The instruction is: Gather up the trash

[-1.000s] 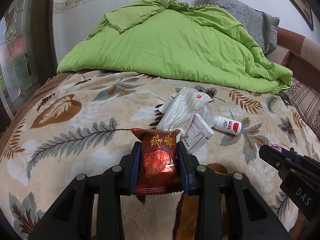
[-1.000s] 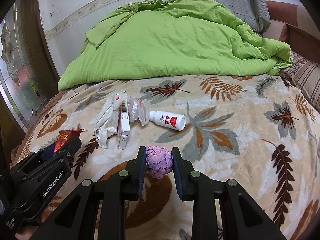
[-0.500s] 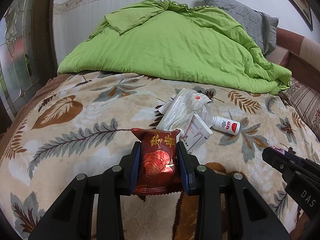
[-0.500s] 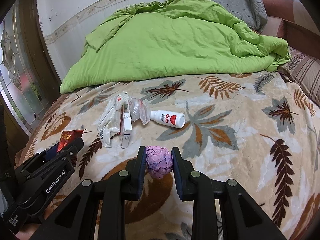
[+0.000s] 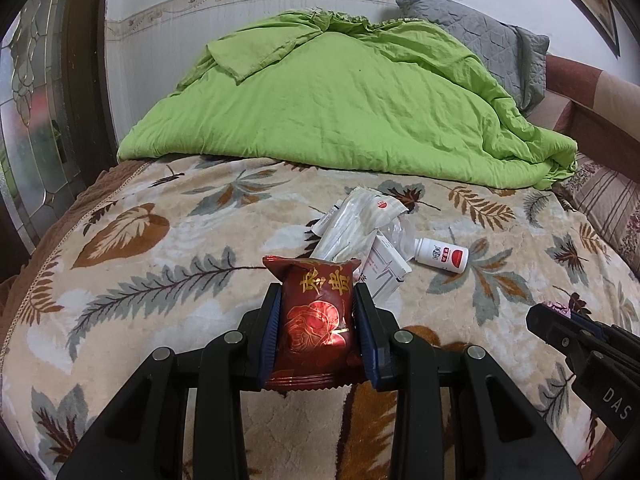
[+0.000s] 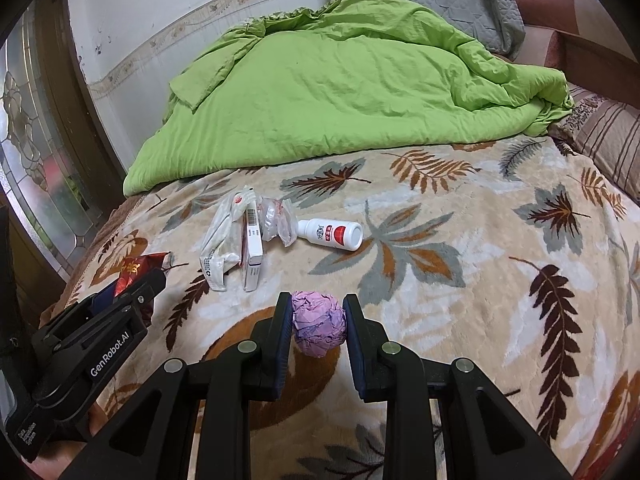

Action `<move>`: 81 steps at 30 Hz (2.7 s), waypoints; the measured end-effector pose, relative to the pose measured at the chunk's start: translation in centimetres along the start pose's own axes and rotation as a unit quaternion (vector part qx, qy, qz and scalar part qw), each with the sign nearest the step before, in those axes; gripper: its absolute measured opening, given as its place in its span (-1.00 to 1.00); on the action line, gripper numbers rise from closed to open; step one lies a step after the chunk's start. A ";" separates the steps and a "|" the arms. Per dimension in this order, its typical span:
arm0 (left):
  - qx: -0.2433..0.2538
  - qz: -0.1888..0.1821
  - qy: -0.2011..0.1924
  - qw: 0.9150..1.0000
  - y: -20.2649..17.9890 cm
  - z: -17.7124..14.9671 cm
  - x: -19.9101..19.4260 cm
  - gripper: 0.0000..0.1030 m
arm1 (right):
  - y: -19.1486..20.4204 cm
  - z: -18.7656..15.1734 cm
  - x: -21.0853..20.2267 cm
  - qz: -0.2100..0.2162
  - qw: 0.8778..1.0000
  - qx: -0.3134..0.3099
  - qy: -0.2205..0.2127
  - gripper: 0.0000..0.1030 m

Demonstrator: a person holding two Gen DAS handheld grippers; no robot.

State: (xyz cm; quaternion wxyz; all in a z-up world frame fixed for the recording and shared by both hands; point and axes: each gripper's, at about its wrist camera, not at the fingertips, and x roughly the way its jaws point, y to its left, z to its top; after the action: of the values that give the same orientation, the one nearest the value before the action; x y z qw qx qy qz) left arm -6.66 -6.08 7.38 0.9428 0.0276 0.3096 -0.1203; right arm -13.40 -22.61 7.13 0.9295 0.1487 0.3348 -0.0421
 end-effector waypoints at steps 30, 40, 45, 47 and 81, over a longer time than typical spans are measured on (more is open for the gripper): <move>-0.003 0.037 -0.027 0.999 1.0 0.3 -2.0 -0.35 | -0.2 -0.7 -1.1 0.005 1.000 0.007 -0.004 -0.47; -0.010 0.045 -0.032 0.998 1.6 0.3 -2.2 -0.35 | 0.5 -0.7 -0.7 0.011 1.000 0.004 -0.001 -0.47; -0.012 0.042 -0.034 0.998 1.5 0.3 -2.3 -0.35 | 0.6 -0.7 -0.7 0.013 1.000 0.004 -0.001 -0.47; -0.011 0.042 -0.034 0.998 1.5 0.3 -2.3 -0.35 | 0.6 -0.7 -0.8 0.013 1.000 0.004 -0.002 -0.47; -0.026 0.088 -0.046 0.995 3.3 0.7 -3.3 -0.35 | 1.0 -1.0 -1.1 0.024 1.000 -0.002 -0.001 -0.47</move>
State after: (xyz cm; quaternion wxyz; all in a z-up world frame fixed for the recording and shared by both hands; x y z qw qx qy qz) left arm -8.07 -2.30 9.79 0.9634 0.0244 0.2653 -0.0298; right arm -14.69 -21.40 7.30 0.9309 0.1546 0.3302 -0.0195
